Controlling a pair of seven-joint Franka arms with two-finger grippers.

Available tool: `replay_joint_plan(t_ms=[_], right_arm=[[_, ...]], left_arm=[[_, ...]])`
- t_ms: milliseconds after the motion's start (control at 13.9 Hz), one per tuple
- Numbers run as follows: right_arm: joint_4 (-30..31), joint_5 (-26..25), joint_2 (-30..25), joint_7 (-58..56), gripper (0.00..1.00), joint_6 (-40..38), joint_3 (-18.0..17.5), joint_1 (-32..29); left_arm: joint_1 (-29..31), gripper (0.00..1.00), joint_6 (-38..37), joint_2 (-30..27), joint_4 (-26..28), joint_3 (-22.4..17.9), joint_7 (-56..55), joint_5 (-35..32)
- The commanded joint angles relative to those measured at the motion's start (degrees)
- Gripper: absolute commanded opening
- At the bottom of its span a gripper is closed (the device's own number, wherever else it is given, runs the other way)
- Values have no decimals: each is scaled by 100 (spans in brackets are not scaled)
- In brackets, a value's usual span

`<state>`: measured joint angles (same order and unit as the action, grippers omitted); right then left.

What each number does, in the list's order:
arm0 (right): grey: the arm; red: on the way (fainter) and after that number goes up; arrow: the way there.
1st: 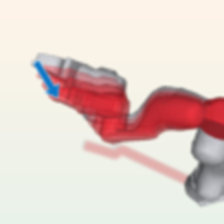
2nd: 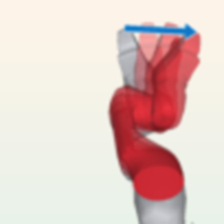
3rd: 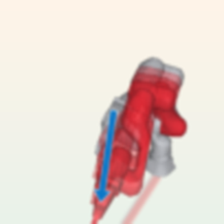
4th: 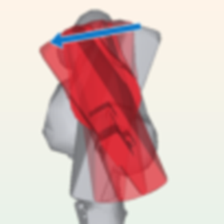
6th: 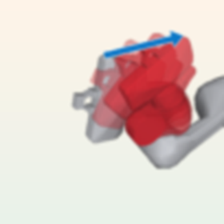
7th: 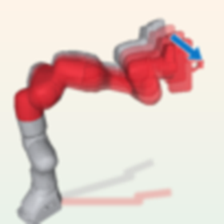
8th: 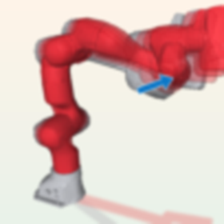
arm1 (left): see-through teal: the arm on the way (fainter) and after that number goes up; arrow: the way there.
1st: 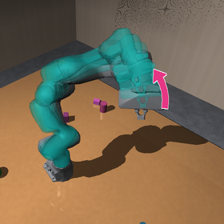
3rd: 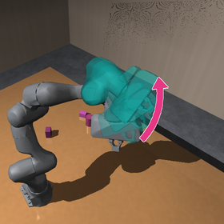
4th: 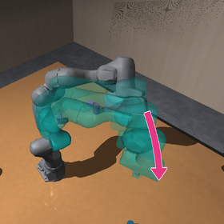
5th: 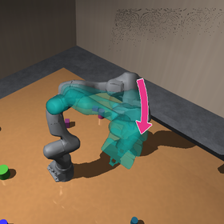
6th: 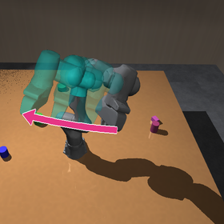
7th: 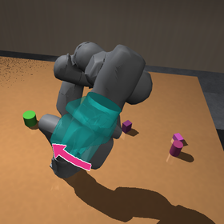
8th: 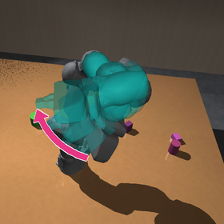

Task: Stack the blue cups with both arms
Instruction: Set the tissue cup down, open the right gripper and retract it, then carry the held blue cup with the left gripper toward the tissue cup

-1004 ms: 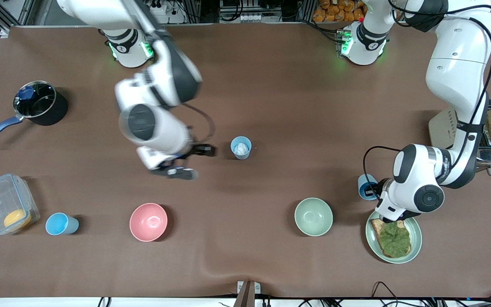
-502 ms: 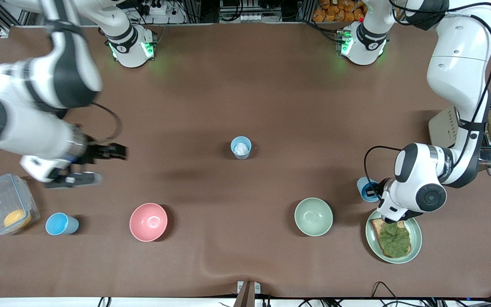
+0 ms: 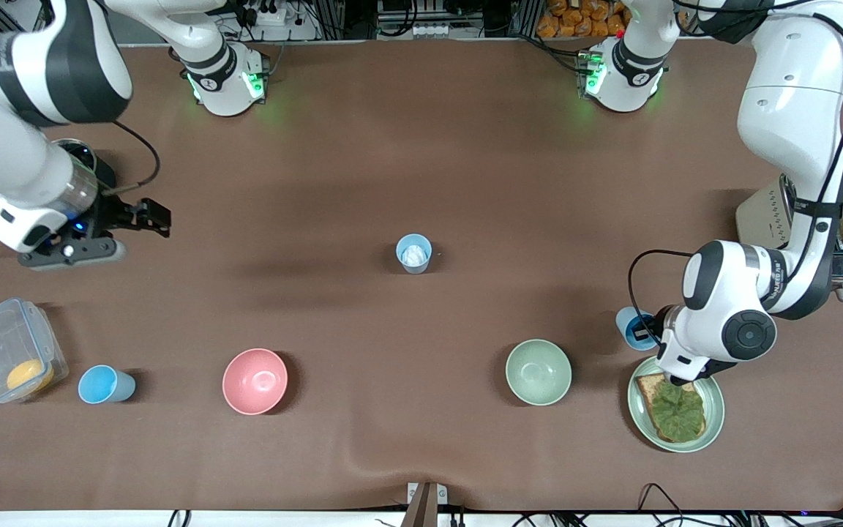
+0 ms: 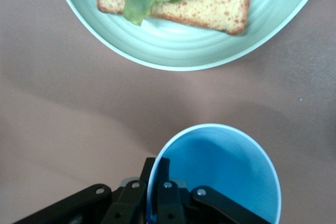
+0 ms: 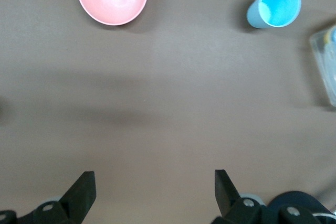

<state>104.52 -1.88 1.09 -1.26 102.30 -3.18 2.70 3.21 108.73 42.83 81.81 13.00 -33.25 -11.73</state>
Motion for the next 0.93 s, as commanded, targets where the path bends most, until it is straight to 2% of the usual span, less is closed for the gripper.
replay_joint_plan(t_ms=[0,143,287,358,430,860], right_arm=[[-96,239,-390,30,100,-577,-130,-357],[-475,275,-329,12,100,-956,184,-306],[-511,371,-328,-189,100,-993,352,-279],[-511,503,-320,-373,100,-993,562,-270],[-494,669,-302,-505,100,-984,677,-279],[-607,522,-215,-542,100,-923,661,-218]], left_arm=[[4,0,-1,-371,257,45,-296,-163],[-48,0,339,-669,676,62,-602,-172],[-119,0,1469,-1213,1737,71,-1137,-172],[-145,0,2024,-1451,2221,89,-1384,-172],[-232,0,2299,-1592,2478,89,-1578,-198],[-935,0,2310,-1752,2472,89,-2607,-207]])
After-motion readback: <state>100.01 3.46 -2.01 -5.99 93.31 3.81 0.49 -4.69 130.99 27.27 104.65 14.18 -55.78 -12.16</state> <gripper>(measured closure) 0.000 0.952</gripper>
